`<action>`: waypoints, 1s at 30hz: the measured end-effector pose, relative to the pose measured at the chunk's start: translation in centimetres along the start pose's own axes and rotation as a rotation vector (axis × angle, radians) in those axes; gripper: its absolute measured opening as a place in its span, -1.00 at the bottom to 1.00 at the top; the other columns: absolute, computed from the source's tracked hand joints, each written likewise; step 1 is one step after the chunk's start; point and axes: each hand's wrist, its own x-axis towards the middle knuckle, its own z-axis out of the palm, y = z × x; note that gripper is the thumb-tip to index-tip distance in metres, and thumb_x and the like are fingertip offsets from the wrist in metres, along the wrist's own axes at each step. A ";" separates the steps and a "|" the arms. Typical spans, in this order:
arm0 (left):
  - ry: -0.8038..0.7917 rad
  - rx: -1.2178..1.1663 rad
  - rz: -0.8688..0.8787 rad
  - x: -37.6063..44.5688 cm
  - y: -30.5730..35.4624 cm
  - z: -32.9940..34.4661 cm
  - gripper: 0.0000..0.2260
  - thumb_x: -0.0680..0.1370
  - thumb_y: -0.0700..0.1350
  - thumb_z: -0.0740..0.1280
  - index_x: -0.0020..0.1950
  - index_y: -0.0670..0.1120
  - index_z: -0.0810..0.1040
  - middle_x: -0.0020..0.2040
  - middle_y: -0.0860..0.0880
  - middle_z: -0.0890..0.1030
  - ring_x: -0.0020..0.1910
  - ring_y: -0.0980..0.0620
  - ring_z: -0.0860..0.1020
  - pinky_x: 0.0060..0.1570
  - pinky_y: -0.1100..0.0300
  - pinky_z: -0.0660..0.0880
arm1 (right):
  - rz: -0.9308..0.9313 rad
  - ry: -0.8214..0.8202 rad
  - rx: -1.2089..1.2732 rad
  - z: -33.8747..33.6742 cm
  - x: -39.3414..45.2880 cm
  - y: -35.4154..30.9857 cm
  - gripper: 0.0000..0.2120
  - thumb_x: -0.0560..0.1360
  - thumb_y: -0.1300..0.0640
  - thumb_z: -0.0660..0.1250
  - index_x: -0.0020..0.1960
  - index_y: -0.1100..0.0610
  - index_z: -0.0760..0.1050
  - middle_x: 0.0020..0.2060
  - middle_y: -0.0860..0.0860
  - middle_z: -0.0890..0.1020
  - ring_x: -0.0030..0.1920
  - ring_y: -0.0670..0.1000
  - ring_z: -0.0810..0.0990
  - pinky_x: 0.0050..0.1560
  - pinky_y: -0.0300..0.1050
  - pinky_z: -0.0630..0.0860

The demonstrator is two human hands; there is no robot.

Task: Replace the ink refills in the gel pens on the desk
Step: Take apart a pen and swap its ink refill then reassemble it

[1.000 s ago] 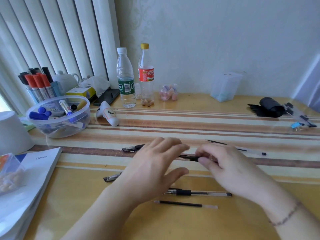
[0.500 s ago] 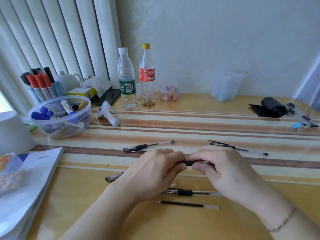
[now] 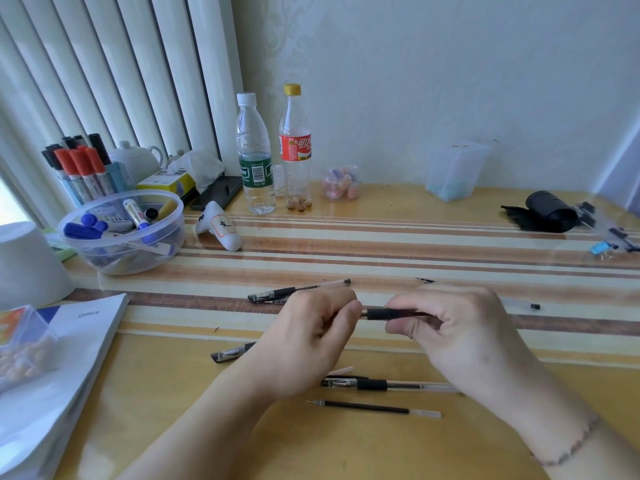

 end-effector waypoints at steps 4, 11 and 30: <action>0.059 -0.069 -0.051 0.1 -0.3 -0.4 -0.59 0.65 -0.02 0.13 -0.36 -0.16 0.34 -0.46 0.08 0.25 -0.46 0.14 0.22 -0.44 0.31 0.17 | 0.016 -0.004 -0.047 -0.3 -0.1 -0.4 -0.67 0.45 -0.26 0.29 0.01 -0.06 0.64 -0.19 -0.25 0.67 -0.23 -0.29 0.57 -0.27 -0.29 0.52; 0.114 -0.098 -0.130 0.2 -0.5 -1.0 -0.79 0.59 -0.08 0.30 -0.19 -0.06 0.65 -0.50 0.02 0.39 -0.48 0.16 0.31 -0.44 0.32 0.24 | 0.045 -0.051 -0.126 -0.2 0.1 -0.1 -0.88 0.44 -0.14 0.32 -0.12 -0.10 0.50 -0.34 -0.30 0.51 -0.34 -0.23 0.48 -0.42 -0.33 0.30; 0.102 -0.165 -0.191 0.3 -0.7 -1.0 -0.72 0.59 0.01 0.28 -0.27 -0.04 0.62 -0.52 0.09 0.29 -0.51 0.13 0.23 -0.46 0.33 0.21 | 0.014 0.004 -0.081 0.4 0.0 0.1 -0.78 0.42 0.13 0.46 -0.19 -0.01 0.40 -0.43 -0.27 0.40 -0.42 -0.13 0.39 -0.46 -0.34 0.27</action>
